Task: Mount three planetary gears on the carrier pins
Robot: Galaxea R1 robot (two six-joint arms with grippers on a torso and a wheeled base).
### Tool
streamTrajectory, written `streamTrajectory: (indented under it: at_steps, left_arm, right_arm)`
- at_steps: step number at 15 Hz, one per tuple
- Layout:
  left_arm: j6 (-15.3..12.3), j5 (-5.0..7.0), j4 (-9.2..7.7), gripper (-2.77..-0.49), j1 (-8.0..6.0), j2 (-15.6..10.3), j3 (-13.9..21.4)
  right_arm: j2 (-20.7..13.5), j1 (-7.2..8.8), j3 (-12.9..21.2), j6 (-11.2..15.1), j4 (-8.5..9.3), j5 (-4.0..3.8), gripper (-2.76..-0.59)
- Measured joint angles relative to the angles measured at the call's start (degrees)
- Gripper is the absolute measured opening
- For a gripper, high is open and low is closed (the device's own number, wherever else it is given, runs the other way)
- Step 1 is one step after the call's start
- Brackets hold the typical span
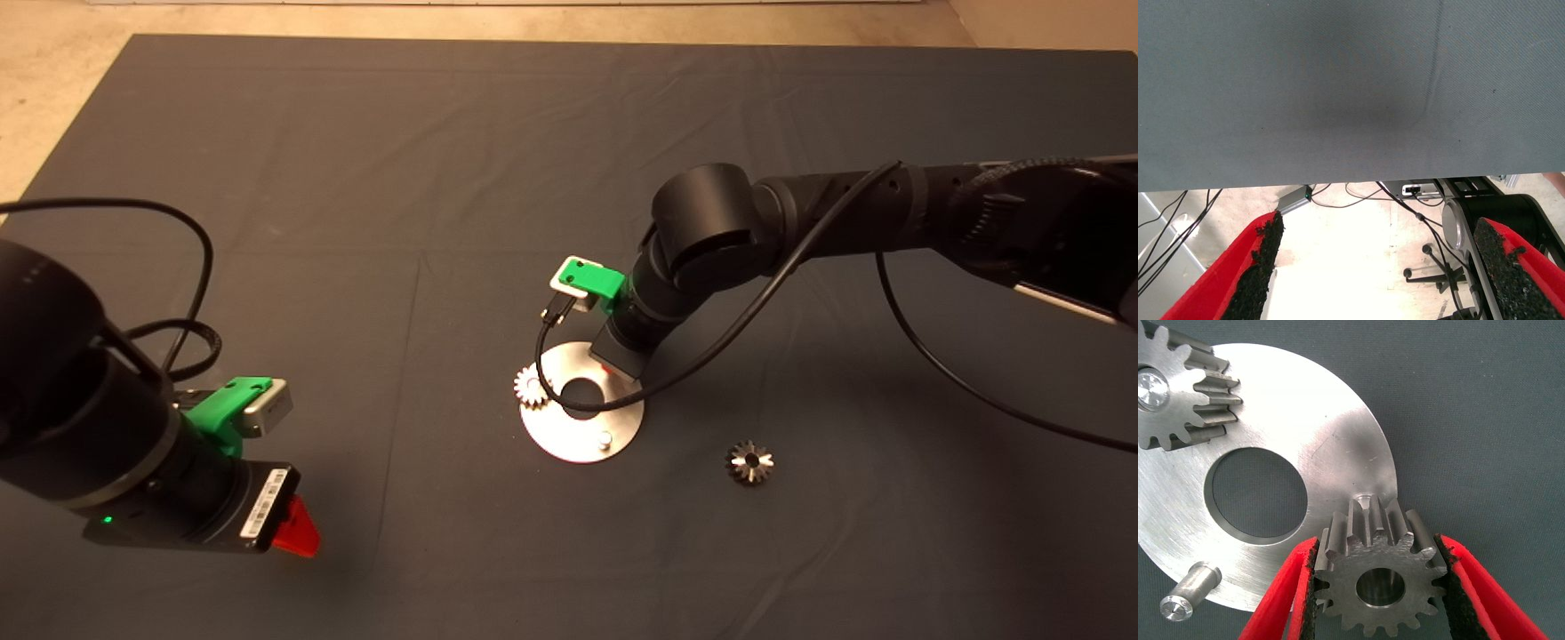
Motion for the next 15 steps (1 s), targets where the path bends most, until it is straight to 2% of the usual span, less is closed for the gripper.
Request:
streamTrajectory:
  at_steps: [15]
  left_arm:
    - [0.0,0.0,-0.2,-1.22,-0.01,0.0,0.5]
  right_arm:
    - [0.0,-0.27,0.1,-0.1,-0.1,-0.01,-2.29]
